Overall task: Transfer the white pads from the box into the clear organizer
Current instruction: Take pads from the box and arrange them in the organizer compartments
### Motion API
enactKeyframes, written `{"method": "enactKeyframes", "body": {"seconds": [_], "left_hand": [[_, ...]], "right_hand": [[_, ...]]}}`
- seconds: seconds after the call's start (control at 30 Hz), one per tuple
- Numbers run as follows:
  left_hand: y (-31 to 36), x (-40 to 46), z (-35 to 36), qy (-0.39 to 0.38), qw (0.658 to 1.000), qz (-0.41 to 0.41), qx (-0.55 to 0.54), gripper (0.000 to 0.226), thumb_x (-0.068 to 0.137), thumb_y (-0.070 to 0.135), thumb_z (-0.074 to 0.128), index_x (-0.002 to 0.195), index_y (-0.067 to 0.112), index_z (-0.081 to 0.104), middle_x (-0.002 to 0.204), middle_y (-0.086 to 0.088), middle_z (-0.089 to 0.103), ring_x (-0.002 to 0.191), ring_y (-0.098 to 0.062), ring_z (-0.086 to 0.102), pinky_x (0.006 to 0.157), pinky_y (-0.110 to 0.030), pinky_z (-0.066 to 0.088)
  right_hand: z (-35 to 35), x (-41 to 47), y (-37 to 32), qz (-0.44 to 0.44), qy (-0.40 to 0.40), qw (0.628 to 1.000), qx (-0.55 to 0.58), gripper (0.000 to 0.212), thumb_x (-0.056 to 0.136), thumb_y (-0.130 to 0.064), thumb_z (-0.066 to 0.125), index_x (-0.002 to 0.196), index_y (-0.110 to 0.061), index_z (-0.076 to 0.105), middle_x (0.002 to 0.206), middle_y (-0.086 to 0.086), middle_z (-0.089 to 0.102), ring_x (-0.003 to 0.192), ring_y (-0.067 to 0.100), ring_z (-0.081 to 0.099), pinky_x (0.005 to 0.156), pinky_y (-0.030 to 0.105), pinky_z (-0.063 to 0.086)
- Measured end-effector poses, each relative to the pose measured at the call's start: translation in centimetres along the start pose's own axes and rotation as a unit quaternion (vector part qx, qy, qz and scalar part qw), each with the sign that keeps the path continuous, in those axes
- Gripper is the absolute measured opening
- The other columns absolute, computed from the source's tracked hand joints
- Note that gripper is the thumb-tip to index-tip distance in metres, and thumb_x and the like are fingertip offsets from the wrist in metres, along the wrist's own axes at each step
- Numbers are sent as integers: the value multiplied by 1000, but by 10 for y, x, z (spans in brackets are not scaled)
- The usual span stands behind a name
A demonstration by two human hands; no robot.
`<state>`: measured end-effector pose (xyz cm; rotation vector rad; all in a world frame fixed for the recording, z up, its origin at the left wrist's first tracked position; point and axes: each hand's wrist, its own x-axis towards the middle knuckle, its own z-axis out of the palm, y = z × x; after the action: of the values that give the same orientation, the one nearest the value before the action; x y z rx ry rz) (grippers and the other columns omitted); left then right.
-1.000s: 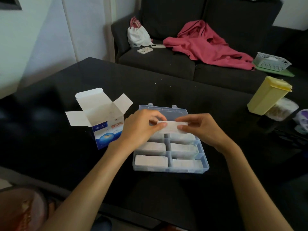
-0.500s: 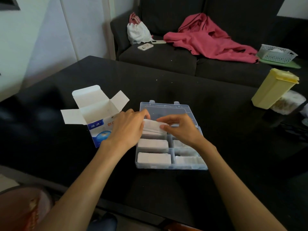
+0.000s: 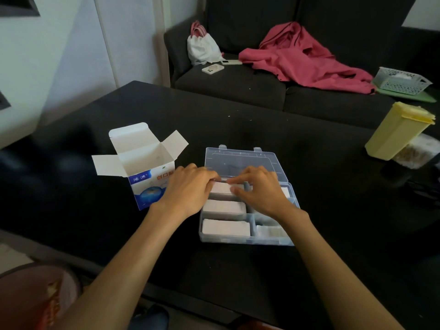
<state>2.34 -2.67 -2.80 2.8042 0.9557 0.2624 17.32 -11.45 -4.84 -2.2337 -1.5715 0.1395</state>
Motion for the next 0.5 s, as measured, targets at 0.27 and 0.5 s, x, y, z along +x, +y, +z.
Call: {"method": "enactKeyframes", "body": {"seconds": [0.27,0.5], "left_hand": [[1,-1,-2,-13,1000,-1,-7,32,100,25,40,129,33,52,133,4,53,119,-15,45,99,-32,35],[3,-1,-1,-6,1000,-6,-7,33,100,26,42,131,33,52,132,1,54,118,-17,45,100,-32,35]], "right_hand": [[-44,13,4,159,32,986,-37,19,89,-29,59,94,-12,66,98,3,65,82,16,56,81,33,50],[-19,-1,-20,129,55,976,-166,29,91,-31,55,113,-14,59,117,5,62,110,22,53,102,36,32]]}}
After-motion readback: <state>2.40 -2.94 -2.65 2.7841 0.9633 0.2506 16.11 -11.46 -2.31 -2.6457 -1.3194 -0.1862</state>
